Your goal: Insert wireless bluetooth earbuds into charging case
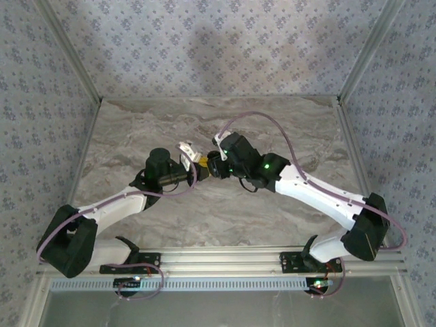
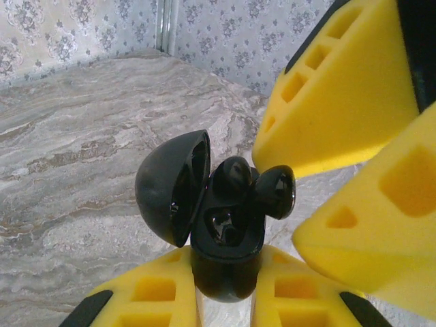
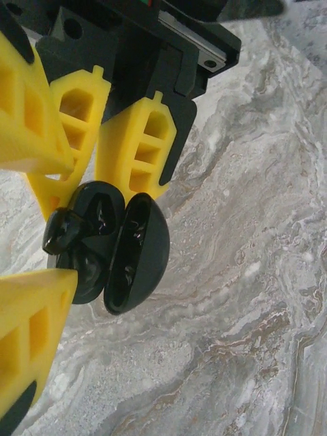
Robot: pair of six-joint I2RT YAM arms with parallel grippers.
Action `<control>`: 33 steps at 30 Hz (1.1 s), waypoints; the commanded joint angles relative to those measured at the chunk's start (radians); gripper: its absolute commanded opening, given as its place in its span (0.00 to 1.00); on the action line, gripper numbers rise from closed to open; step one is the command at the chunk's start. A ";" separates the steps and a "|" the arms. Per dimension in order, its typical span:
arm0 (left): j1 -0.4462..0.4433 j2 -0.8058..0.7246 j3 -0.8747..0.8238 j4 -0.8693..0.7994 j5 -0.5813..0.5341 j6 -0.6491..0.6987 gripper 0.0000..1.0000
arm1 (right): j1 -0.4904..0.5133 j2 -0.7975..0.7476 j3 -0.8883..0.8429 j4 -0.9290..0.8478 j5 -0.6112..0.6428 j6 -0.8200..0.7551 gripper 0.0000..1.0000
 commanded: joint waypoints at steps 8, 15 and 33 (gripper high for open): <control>0.000 -0.033 0.029 0.055 0.011 0.019 0.14 | -0.091 -0.164 -0.101 0.127 -0.216 0.090 0.51; 0.001 -0.031 0.031 0.059 0.014 0.018 0.14 | -0.179 -0.188 -0.184 0.205 -0.387 0.224 0.39; 0.001 -0.029 0.033 0.065 0.019 0.015 0.14 | -0.224 -0.100 -0.205 0.318 -0.485 0.302 0.24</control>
